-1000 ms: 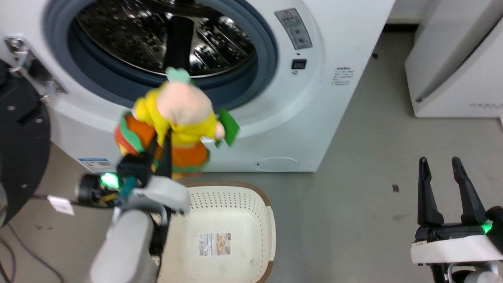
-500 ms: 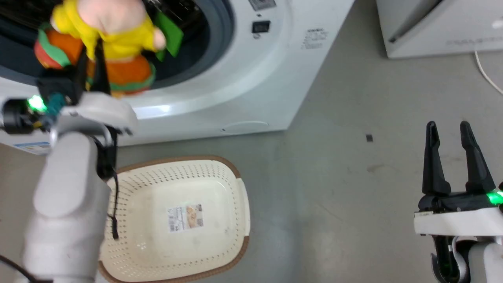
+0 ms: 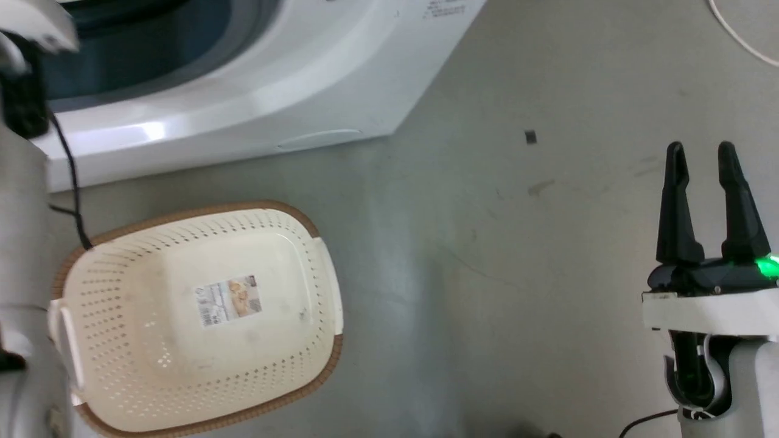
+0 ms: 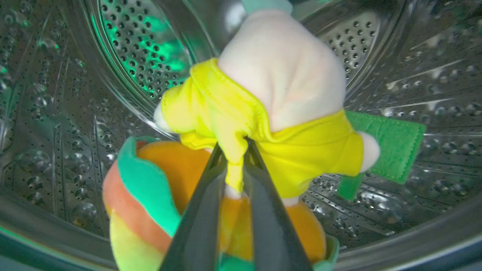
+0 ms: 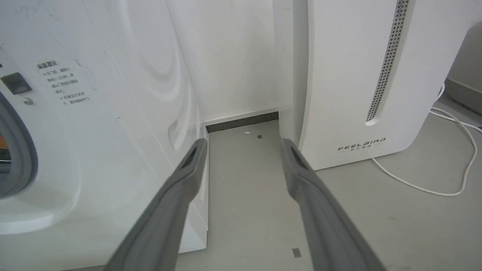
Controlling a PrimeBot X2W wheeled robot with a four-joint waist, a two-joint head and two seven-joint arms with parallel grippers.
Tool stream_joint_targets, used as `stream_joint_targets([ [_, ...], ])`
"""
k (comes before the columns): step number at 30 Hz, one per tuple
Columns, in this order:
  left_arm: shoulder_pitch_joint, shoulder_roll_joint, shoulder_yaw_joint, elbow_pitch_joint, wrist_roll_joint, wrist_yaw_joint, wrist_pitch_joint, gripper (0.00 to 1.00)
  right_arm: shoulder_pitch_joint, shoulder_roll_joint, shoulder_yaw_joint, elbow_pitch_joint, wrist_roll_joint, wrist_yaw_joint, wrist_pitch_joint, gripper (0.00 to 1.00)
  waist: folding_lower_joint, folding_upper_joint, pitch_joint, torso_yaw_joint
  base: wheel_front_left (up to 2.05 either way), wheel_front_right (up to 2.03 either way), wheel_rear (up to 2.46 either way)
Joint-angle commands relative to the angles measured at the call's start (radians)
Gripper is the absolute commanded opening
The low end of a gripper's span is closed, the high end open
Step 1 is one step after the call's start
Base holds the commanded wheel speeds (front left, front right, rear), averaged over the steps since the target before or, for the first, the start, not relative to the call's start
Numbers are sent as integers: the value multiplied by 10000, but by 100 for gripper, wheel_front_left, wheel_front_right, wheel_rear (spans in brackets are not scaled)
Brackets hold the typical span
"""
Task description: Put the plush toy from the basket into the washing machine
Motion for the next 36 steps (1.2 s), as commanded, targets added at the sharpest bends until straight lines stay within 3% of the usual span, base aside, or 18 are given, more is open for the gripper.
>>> stream_joint_targets([
  [1,-505,231,129,282,-63,-19,-55,0,-206,-4,25,-64,91,-7,-44,100,-1,0,393,-326,0,0,0],
  [14,-2465,936,161,2148,-62,-25,-55,0,-453,-4,298,-1,377,-7,-44,100,-1,0,916,-642,0,0,0],
  [15,-2523,948,129,2278,-41,-14,-55,44,-464,-4,306,1,381,-7,-44,100,-1,0,920,-642,0,0,0],
  [16,-2571,939,144,2476,-82,-15,-49,100,-467,-4,312,4,383,-7,-44,100,-1,0,915,-641,0,0,0],
  [26,-2335,859,-77,2842,-59,-252,-53,100,-381,-4,317,47,241,-7,-44,100,-1,0,552,-498,0,0,0],
  [36,-287,369,147,1852,-235,-152,-54,100,-34,-4,237,69,-267,-7,-44,100,-1,0,-636,-86,0,0,0],
])
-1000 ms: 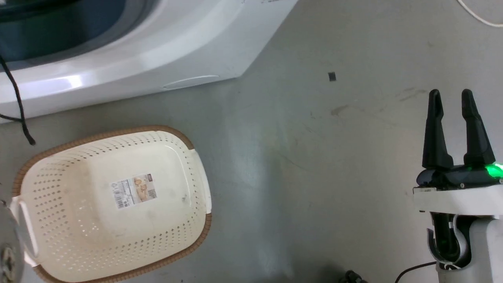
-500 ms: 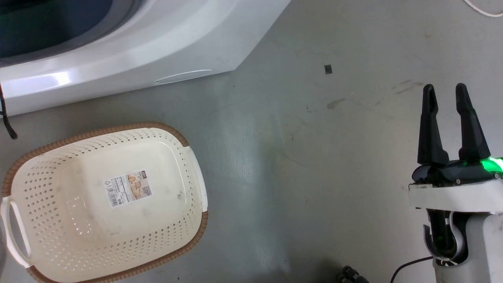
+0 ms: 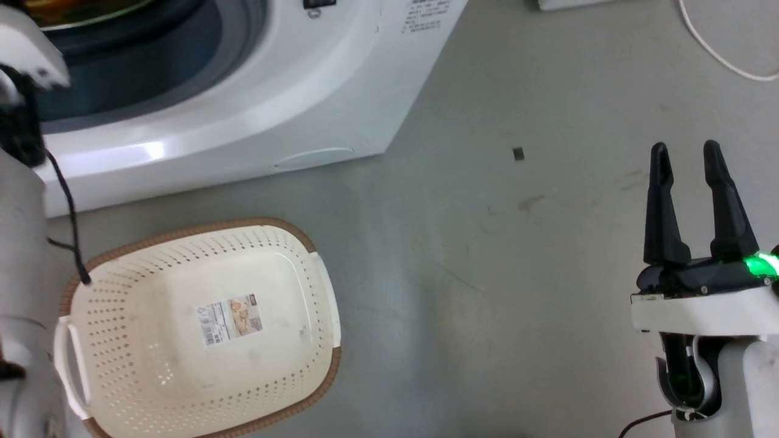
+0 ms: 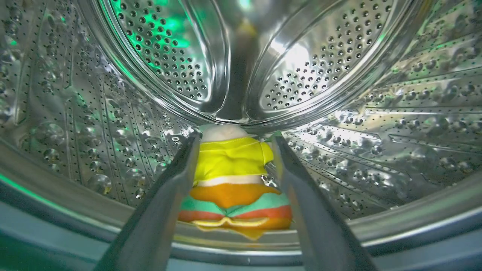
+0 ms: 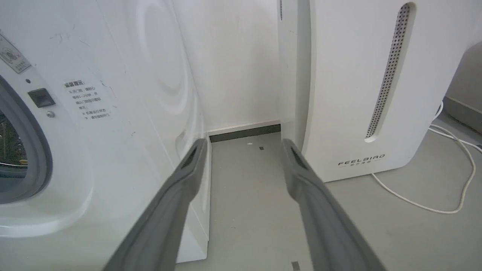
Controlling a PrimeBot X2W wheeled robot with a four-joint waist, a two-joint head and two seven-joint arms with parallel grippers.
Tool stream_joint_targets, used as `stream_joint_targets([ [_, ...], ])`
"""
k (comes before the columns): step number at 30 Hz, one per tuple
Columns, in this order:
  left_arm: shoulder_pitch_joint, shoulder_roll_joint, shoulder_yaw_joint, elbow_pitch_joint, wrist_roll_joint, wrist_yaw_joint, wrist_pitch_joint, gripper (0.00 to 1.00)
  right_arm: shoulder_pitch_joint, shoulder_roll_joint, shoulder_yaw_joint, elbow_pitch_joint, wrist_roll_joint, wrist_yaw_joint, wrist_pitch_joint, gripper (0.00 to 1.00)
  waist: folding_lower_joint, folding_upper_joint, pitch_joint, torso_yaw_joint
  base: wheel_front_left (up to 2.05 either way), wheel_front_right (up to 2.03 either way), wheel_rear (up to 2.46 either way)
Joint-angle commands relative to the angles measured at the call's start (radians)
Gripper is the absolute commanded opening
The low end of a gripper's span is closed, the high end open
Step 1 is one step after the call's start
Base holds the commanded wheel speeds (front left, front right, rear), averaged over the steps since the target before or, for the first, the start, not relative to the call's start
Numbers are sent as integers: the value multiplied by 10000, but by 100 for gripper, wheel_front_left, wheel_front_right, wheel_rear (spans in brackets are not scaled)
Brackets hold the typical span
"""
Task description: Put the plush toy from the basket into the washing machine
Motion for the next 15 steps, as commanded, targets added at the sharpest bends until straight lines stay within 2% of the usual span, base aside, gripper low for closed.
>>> stream_joint_targets([
  [1,395,-77,22,-224,-7,-1,-44,100,143,-2,-26,-3,-125,-7,-44,100,0,0,-394,248,0,0,0],
  [9,2810,-874,173,-2165,116,70,-45,100,646,-2,-92,54,-595,-7,-44,100,0,0,-1563,890,0,0,0],
  [15,4511,-1538,-89,-3560,619,193,-45,100,1133,-2,-119,131,-972,-7,-44,100,0,0,-2539,1413,0,0,0],
])
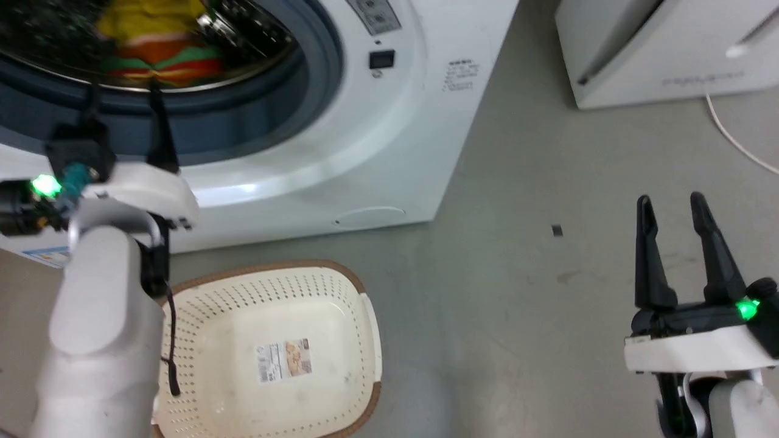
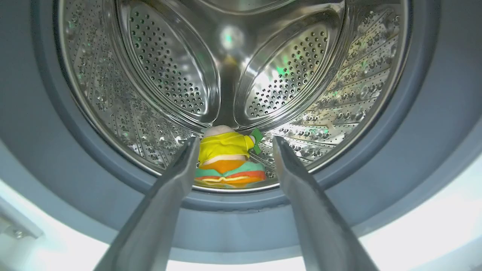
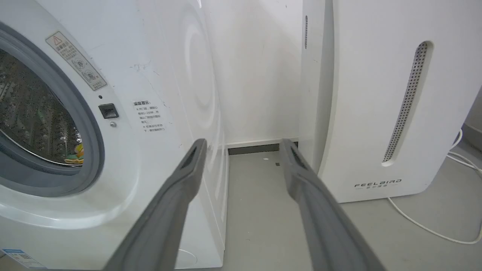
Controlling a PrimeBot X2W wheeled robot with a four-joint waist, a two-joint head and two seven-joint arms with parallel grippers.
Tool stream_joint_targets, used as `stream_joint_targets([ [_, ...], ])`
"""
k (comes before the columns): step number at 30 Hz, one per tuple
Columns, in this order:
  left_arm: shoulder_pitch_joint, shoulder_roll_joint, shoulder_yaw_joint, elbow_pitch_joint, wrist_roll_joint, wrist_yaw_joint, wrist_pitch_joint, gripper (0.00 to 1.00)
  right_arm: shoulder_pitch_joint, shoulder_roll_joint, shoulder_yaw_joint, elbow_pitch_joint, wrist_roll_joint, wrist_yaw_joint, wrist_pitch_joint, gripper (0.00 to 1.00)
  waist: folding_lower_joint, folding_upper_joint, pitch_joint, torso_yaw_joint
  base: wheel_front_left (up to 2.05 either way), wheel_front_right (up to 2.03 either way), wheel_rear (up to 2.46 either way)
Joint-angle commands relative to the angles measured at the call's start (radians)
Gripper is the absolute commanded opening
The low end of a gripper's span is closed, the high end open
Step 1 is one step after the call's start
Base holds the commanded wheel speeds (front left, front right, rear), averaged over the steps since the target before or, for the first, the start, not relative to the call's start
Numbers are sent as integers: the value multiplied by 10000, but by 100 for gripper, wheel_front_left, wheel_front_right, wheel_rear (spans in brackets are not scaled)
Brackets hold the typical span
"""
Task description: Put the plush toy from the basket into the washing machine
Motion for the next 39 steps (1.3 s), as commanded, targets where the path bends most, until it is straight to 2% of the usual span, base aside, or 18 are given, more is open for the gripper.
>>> stream_joint_targets([
  [1,326,-71,-51,-209,106,39,-43,100,192,-4,-5,43,-109,-7,-44,100,1,0,-628,451,0,0,0],
  [10,2837,-824,-149,-2116,403,120,-43,100,1077,-4,-123,172,-519,-7,-44,100,1,0,-1935,1136,0,0,0],
  [16,4762,-1283,208,-3231,285,157,-43,100,1629,-4,-104,279,-642,-7,-44,100,1,0,-2684,1526,0,0,0],
  [25,6329,-1634,36,-3687,417,-345,-43,100,2198,-4,-174,357,-625,-7,-44,100,1,0,-3307,1953,0,0,0],
  [34,6798,-1826,45,-3700,350,-726,-43,100,2377,-4,-218,420,-603,-7,-44,100,1,0,-3425,2093,0,0,0],
  [35,6670,-1797,40,-3659,366,-677,7,0,2223,0,-190,389,-593,0,3,0,1,0,-3427,2095,0,0,0],
  [39,6681,-1799,41,-3700,379,-667,64,0,2209,0,-172,388,-621,2,51,0,1,0,-3433,2086,0,0,0],
])
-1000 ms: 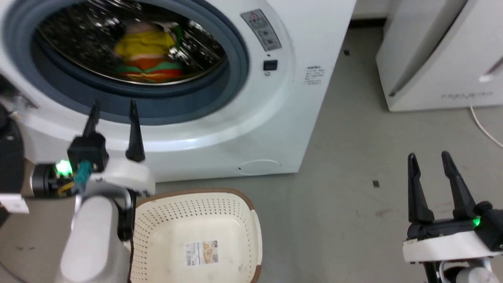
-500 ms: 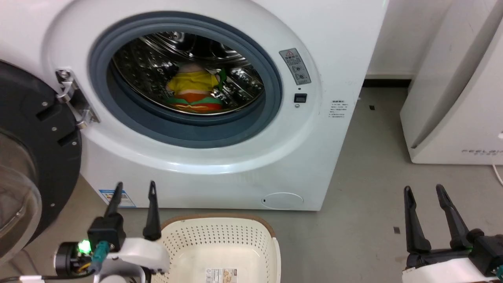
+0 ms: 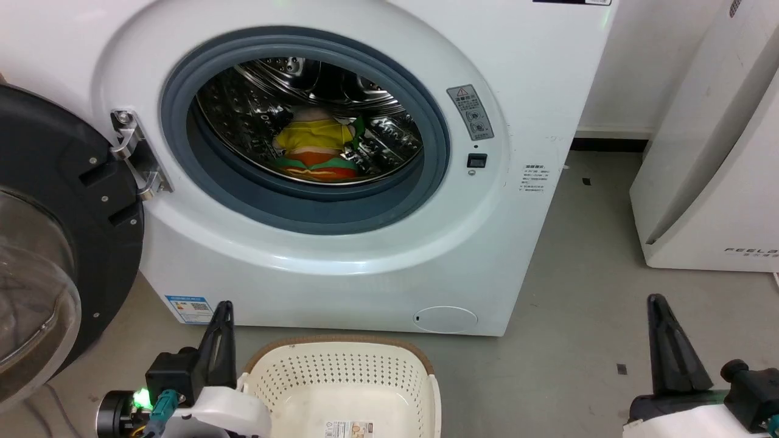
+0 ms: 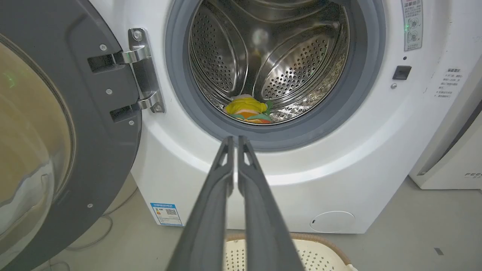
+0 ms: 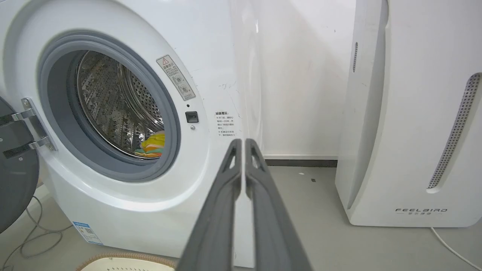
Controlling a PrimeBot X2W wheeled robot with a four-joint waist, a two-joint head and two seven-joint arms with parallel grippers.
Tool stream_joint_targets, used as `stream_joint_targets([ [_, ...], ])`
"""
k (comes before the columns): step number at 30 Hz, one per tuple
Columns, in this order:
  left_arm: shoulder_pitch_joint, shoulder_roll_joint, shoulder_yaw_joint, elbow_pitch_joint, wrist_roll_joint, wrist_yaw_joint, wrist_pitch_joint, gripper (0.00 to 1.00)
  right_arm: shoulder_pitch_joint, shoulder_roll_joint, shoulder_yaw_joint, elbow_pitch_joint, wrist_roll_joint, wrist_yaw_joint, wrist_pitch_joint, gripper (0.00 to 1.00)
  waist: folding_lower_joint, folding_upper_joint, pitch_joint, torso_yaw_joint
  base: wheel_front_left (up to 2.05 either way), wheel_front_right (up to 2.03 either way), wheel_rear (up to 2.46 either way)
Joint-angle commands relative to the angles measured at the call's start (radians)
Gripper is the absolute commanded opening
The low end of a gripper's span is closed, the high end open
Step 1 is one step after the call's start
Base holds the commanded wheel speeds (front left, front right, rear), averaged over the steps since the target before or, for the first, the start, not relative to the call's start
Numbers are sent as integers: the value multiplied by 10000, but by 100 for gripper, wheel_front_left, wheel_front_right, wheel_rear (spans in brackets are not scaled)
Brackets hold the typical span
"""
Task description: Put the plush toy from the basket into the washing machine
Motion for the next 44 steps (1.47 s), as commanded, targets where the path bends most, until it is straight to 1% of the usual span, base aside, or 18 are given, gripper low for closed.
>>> stream_joint_targets([
  [1,16,-8,-2,-66,19,1,66,0,-16,0,6,-1,-41,0,62,0,1,0,-3,-9,0,0,0],
  [44,218,-89,-25,-904,255,11,945,0,-230,-2,223,-17,-553,-3,946,0,1,0,-87,-189,0,0,0],
])
